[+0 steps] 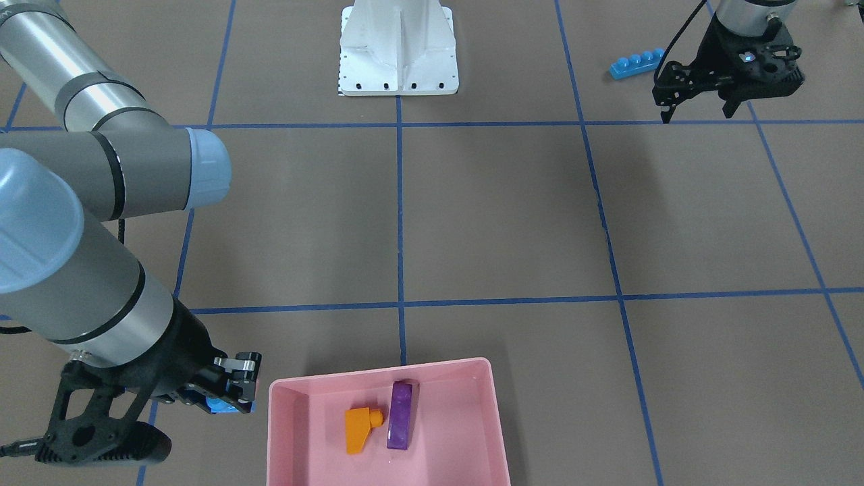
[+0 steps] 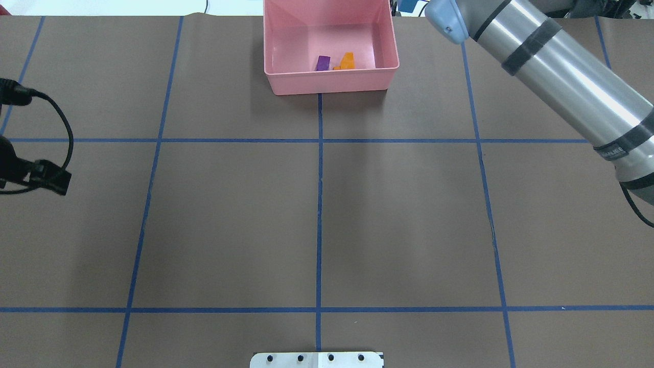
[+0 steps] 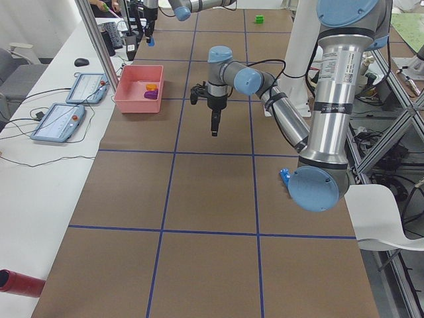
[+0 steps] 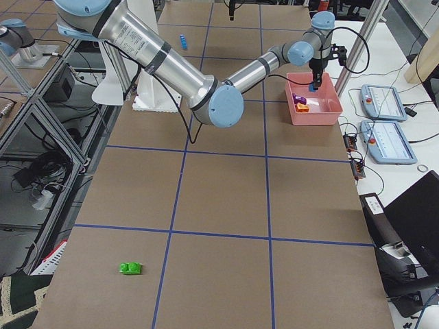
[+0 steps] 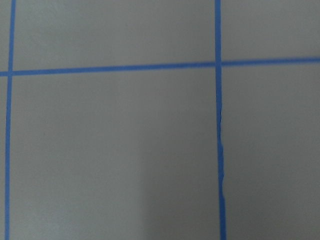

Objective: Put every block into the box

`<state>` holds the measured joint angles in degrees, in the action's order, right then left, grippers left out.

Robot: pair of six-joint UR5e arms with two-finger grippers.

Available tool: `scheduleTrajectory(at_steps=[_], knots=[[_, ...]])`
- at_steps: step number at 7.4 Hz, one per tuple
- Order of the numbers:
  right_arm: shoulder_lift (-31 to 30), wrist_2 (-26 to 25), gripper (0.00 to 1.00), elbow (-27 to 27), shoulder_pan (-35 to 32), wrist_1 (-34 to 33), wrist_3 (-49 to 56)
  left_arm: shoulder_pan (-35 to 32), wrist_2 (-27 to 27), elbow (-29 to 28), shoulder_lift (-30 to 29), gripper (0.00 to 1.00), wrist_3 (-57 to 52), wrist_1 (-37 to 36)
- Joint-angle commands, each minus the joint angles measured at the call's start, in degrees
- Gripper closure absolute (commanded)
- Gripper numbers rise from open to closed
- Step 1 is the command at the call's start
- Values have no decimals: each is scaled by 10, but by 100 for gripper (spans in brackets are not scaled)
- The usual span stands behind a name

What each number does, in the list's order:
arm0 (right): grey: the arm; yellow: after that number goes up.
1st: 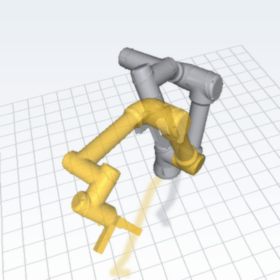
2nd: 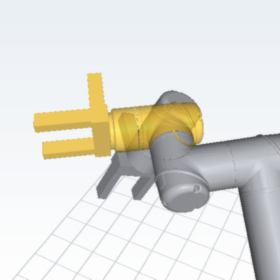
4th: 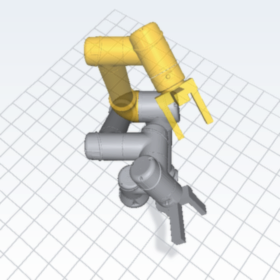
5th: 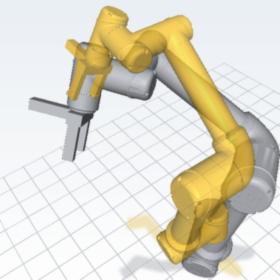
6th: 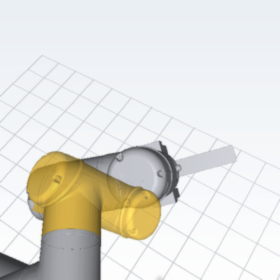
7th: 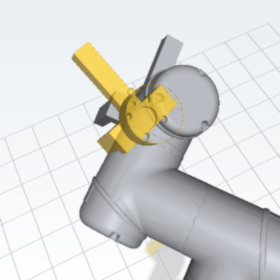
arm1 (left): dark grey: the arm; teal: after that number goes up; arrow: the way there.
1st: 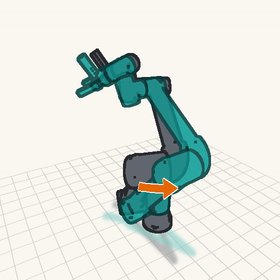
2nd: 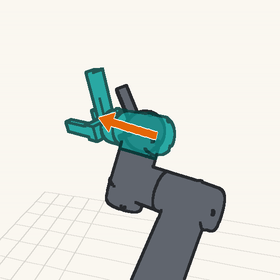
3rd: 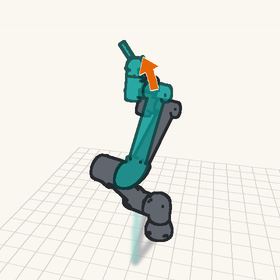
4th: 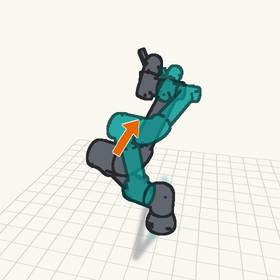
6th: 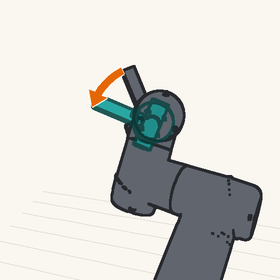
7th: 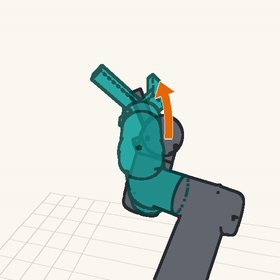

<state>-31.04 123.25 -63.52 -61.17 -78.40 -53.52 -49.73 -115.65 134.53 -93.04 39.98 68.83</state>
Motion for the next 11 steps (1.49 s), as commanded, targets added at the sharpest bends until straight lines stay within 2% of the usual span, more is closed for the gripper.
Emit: scheduleTrajectory(at_steps=[1, 2, 3, 4, 5, 6, 8, 9, 10, 11], knots=[[49, -35, 100, 128, 20, 119, -74, 113, 22, 22, 59, 0, -46, 0], [54, -80, 100, 157, 43, 168, -110, 172, 53, 24, 79, 0, -47, -1], [62, -96, 100, 162, 58, 170, -115, 200, 57, 41, 102, 0, -70, -4], [62, -150, 100, 162, 93, 171, -134, 237, 55, 54, 130, 0, -75, -6], [60, -191, 100, 167, 121, 170, -143, 260, 53, 55, 149, 0, -75, -11], [56, -209, 100, 169, 130, 169, -142, 272, 50, 56, 156, 0, -75, -11], [57, -278, 100, 183, 140, 171, -141, 298, 34, 64, 174, 0, -75, -11], [59, -289, 64, 183, 138, 171, -136, 315, 34, 63, 174, 0, -75, -12], [61, -286, 1, 182, 131, 171, -111, 331, 34, 62, 183, 0, -75, -10], [69, -268, 0, 179, 114, 167, -84, 354, 35, 60, 187, 0, -76, -10]])
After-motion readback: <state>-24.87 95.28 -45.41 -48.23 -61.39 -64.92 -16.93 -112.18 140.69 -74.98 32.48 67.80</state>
